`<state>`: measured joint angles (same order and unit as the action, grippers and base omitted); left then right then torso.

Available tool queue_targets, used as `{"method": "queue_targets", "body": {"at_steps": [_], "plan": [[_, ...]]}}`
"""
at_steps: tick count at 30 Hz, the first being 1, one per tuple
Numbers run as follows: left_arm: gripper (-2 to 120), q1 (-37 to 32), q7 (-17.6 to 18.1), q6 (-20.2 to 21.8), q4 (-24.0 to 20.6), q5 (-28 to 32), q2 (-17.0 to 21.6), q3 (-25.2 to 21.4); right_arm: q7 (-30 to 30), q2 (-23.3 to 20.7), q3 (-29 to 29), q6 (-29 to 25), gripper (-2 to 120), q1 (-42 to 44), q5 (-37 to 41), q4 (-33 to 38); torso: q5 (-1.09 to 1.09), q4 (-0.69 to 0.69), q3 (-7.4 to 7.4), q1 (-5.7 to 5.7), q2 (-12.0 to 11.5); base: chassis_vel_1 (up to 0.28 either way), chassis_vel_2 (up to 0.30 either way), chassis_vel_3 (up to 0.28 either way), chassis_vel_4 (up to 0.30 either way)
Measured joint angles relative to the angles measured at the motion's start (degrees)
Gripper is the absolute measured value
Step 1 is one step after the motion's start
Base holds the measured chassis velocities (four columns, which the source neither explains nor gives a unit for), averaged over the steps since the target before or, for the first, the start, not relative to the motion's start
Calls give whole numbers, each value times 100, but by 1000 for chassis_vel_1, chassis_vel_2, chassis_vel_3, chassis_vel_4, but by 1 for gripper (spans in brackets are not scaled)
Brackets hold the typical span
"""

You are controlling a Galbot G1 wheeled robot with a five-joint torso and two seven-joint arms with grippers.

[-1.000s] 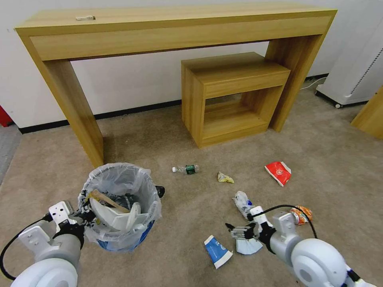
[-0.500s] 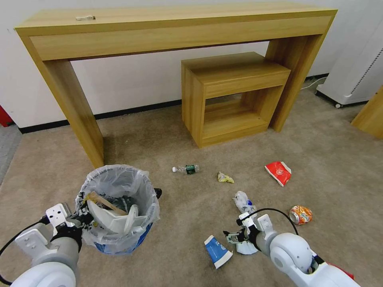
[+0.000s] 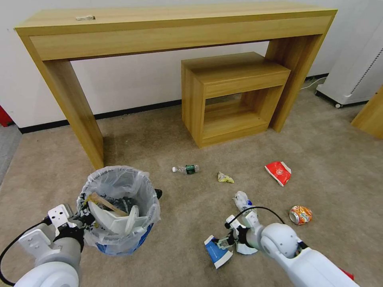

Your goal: Pick up the trash bin and place the garbage on the floor into it.

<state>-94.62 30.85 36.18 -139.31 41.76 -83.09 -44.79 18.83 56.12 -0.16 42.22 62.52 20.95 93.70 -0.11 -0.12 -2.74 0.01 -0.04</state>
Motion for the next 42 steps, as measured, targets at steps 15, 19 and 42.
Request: {"method": "queue_targets", "body": {"at_steps": [15,19,42], "plan": [[0,-28,-2,-16,15,-88,-18,7,69,324,-194,-10,68,-155,-287,-712,-1,0,0,0,-1,0,0,0,0],[0,-50,-3,-19,9,-93,-19,6,83,341,-219,-61,53,-159,-404,-771,0,0,0,0,0,0,0,0,0],[0,-29,-10,-21,-56,-61,-10,16,-225,-40,132,-729,0,44,194,363,0,0,0,0,0,0,0,0,0]]}}
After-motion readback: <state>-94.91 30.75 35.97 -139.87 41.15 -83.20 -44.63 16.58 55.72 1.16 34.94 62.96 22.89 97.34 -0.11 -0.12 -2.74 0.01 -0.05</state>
